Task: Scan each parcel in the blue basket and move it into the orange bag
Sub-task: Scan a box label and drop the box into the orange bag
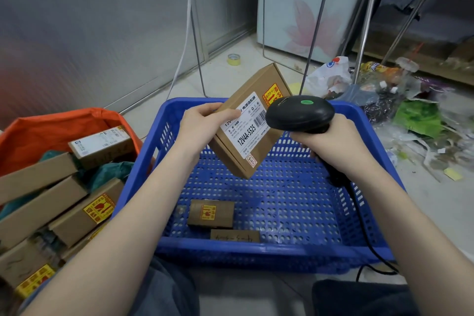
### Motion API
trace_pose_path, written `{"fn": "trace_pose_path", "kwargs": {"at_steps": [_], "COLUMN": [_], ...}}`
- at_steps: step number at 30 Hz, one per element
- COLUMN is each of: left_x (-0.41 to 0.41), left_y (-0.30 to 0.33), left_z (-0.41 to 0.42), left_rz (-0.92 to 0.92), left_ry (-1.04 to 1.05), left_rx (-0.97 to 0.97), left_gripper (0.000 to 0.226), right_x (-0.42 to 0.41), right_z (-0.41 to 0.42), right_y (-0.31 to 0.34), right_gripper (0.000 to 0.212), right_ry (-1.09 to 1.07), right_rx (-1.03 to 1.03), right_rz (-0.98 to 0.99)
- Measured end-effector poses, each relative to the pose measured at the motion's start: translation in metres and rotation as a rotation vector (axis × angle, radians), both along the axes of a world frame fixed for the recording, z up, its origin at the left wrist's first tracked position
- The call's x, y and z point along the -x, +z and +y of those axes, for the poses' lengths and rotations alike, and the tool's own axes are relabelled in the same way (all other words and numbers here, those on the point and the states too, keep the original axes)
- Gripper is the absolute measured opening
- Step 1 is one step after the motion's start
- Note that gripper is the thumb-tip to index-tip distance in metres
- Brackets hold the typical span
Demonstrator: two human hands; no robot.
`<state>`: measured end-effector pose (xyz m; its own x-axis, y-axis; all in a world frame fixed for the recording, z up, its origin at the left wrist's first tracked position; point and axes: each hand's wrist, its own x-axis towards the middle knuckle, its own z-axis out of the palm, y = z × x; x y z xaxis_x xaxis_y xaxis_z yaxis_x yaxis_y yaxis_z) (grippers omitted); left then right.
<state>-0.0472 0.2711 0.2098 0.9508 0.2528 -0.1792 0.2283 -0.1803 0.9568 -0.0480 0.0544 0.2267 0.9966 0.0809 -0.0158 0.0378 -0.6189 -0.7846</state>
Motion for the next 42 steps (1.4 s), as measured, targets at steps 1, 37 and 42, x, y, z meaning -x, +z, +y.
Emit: {"fn": "trace_pose_path", "kwargs": {"at_steps": [1, 37, 42], "left_x": [0.0, 0.041, 0.094], "left_y": [0.0, 0.033, 0.025], "left_z": [0.0, 0.099, 0.191], "left_rz": [0.002, -0.234, -0.142], "left_ry": [0.002, 0.475, 0.596], "left_rx": [0.003, -0.089, -0.203], "left_gripper": [0.021, 0.056, 0.063], "right_x": [0.0, 0.018, 0.026], "right_z": [0.0, 0.094, 0.179], "right_y": [0.0, -0.001, -0.001], "right_gripper": [0.021, 0.032, 0.02], "right_ry": [-0.003, 0.1, 0.285], "right_rx": [0.011, -0.534, -0.517], "right_rz": [0.0, 0.126, 0.167]}}
